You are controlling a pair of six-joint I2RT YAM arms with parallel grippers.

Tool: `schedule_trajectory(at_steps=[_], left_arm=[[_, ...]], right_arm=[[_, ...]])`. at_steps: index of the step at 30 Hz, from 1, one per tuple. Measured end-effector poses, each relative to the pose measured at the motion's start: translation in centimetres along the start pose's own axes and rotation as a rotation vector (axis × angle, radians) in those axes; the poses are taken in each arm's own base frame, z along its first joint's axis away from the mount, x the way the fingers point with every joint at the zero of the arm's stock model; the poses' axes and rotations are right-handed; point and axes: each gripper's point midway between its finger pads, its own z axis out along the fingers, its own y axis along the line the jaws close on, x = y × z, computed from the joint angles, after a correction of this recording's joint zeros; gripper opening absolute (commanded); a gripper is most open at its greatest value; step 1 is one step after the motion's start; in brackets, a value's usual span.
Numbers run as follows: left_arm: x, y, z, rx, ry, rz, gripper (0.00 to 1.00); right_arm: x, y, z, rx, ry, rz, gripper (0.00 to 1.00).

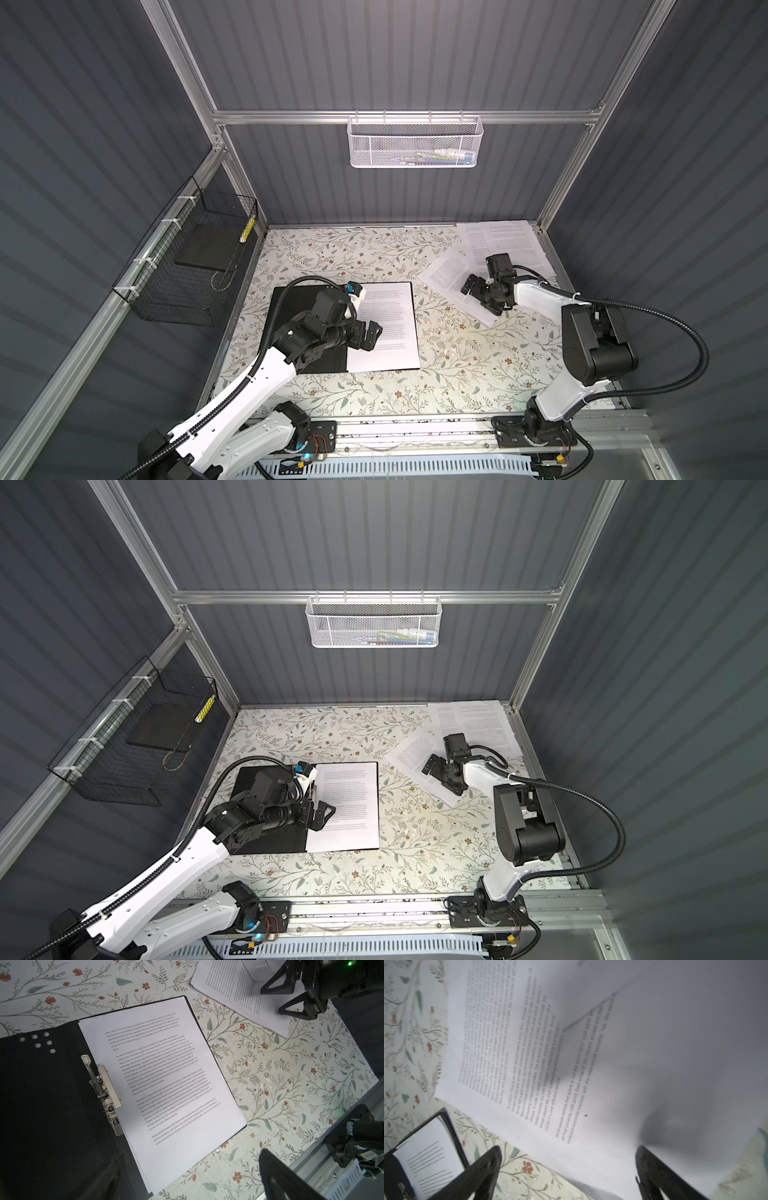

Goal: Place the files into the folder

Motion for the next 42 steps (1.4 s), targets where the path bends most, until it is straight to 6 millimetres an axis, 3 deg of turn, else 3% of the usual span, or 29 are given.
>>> schedule_trajectory(at_steps=[9, 12, 18, 23, 26, 28, 31, 37, 42], left_arm=[[0.0, -0.8, 0.2, 0.044, 0.010, -0.010, 1.00], [0.0, -1.0, 0.3, 0.053, 0.015, -0.017, 1.00], [-1.7, -2.1, 0.3, 0.095, 0.004, -0.027, 1.00], [-3.2, -3.4, 0.7, 0.156, -0.008, -0.042, 1.00], [-3.5, -4.4, 1.3, 0.211, 0.006, -0.061, 1.00], [-3.7, -5.1, 2.0, 0.251, 0.026, -0.079, 1.00], [-3.4, -6.8, 3.8, 0.295, 0.070, -0.090, 1.00], [-1.7, -15.5, 8.5, 0.412, 0.202, 0.005, 1.00], [-0.1, -21.9, 13.6, 0.462, 0.294, 0.077, 1.00]], right_arm=[[0.8, 0.1, 0.4, -0.037, 0.020, 0.009, 0.99], [1.9, -0.1, -0.2, -0.058, 0.019, 0.031, 0.99], [7.8, -0.1, -2.1, -0.081, 0.030, 0.088, 0.99], [13.9, 2.1, -3.4, -0.131, 0.042, 0.121, 0.99], [15.3, 2.6, -3.8, -0.125, 0.056, 0.118, 0.99], [14.4, 1.8, -3.9, -0.092, 0.049, 0.121, 0.99], [11.2, 0.2, -4.1, -0.065, 0.018, 0.137, 0.99], [3.9, -2.4, -6.1, -0.063, -0.092, 0.132, 0.99], [0.8, -3.8, -7.4, -0.092, -0.127, 0.136, 0.99]])
